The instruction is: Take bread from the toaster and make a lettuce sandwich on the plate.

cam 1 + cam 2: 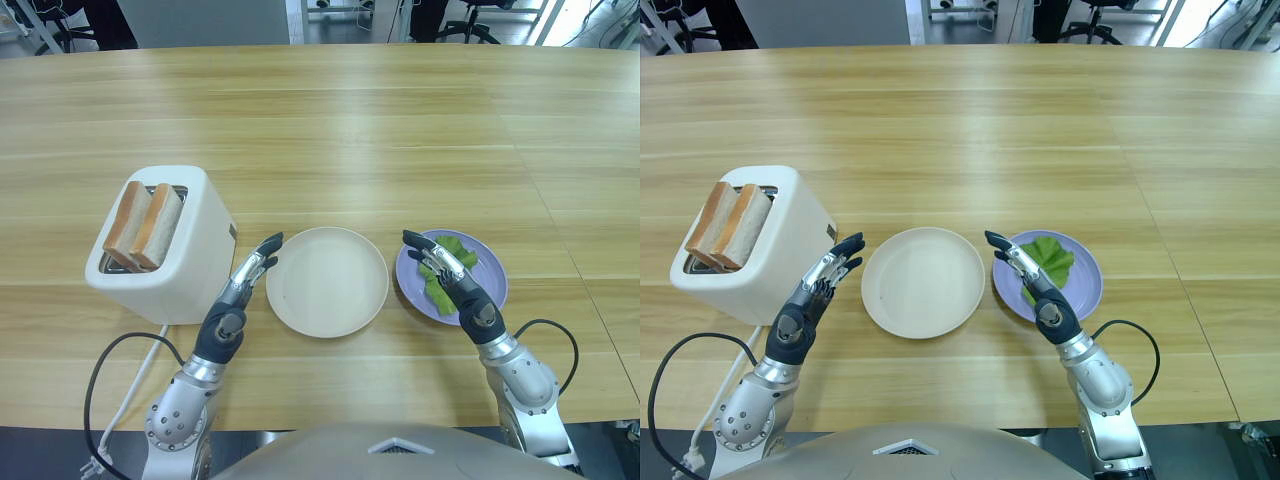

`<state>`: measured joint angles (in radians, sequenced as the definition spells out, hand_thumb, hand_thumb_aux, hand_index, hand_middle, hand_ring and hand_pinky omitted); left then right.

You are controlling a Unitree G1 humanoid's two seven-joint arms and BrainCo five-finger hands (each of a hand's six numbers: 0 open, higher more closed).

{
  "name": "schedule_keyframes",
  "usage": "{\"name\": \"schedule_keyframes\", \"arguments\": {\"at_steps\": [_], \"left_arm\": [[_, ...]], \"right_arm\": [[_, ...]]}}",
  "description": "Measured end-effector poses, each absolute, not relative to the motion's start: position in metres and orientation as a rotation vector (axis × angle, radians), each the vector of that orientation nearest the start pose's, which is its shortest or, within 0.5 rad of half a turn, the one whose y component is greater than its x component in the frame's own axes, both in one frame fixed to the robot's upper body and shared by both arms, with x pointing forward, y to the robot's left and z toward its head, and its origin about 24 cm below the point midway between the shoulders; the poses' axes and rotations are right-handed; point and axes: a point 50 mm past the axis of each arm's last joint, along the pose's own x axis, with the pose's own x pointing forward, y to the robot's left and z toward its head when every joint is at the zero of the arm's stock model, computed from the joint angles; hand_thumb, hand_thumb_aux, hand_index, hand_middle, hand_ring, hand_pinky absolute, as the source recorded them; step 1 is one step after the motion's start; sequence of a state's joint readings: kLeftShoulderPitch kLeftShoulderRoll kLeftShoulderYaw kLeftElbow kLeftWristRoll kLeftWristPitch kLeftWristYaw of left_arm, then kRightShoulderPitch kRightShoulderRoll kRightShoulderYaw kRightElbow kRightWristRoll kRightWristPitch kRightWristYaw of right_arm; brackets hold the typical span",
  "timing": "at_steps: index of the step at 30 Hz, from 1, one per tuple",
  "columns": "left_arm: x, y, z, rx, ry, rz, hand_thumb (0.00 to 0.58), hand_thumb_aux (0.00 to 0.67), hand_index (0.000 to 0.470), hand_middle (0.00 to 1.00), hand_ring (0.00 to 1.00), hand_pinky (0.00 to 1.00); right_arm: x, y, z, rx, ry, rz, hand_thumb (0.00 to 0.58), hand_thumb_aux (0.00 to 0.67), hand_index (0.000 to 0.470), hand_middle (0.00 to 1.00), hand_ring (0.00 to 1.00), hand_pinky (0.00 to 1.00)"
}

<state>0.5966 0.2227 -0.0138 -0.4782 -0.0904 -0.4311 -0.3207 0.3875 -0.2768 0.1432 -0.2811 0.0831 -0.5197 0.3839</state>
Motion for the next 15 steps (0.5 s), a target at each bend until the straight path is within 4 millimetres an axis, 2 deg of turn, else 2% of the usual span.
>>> {"name": "schedule_keyframes", "arguments": {"at_steps": [12, 13, 15], "left_arm": [[0.131, 0.174, 0.083, 0.208, -0.294, -0.307, 0.000, 0.000, 0.000, 0.00, 0.00, 0.00], [0.131, 0.177, 0.086, 0.239, -0.305, -0.286, 0.000, 0.000, 0.000, 0.00, 0.00, 0.00], [0.135, 0.193, 0.107, 0.336, -0.387, -0.179, 0.000, 0.000, 0.000, 0.00, 0.00, 0.00]], "right_arm": [[0.162, -0.149, 0.068, -0.186, -0.356, 0.520, 0.000, 0.000, 0.000, 0.00, 0.00, 0.00], [0.162, -0.149, 0.069, -0.186, -0.358, 0.520, 0.000, 0.000, 0.000, 0.00, 0.00, 0.00], [0.163, -0.149, 0.070, -0.188, -0.363, 0.520, 0.000, 0.000, 0.000, 0.00, 0.00, 0.00]]}}
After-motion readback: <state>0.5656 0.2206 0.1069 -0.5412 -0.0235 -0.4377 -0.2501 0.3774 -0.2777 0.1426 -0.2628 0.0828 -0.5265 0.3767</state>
